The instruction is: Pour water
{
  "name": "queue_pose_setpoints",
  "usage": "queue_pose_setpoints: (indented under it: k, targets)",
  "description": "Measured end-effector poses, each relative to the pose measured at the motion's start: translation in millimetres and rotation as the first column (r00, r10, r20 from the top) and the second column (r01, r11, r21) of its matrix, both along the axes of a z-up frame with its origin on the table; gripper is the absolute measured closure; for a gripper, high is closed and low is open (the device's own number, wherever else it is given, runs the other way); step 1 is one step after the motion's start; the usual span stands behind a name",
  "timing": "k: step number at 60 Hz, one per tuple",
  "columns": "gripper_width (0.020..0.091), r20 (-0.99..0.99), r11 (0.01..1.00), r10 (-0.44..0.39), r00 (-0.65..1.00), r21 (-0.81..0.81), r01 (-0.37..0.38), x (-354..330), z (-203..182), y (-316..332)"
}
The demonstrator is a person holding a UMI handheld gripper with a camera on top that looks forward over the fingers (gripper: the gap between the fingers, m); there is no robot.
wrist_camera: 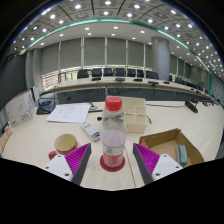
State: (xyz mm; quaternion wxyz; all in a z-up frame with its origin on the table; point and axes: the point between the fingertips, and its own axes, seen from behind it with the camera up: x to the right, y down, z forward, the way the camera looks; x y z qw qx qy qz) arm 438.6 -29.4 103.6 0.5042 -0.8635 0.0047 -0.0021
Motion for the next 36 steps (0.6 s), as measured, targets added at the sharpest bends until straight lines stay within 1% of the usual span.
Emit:
queue_pose_setpoints:
  k: [5, 16, 24, 28, 36]
  targets:
    - [0.0246, 0.018, 1.0, -0.004, 1.0, -0.01, 0.004, -11.0, 25.5, -29.7]
    - [0.0246, 0.077, 0.996, -0.035, 0.996, -0.083, 0.041, -45.7, 78.2, -123.7]
    - [0.0244, 0.097, 0.996, -0.035, 0.995, -0.083, 0.043, -73.2, 113.4, -181.6]
    - [0.0245, 0.107, 0.996, -0.04, 0.993, -0.078, 0.048, -81.9, 125.4, -204.5]
    - [0.0246, 0.091, 0.996, -0.029, 0.995, -0.082, 0.037, -96.8, 133.0, -236.0]
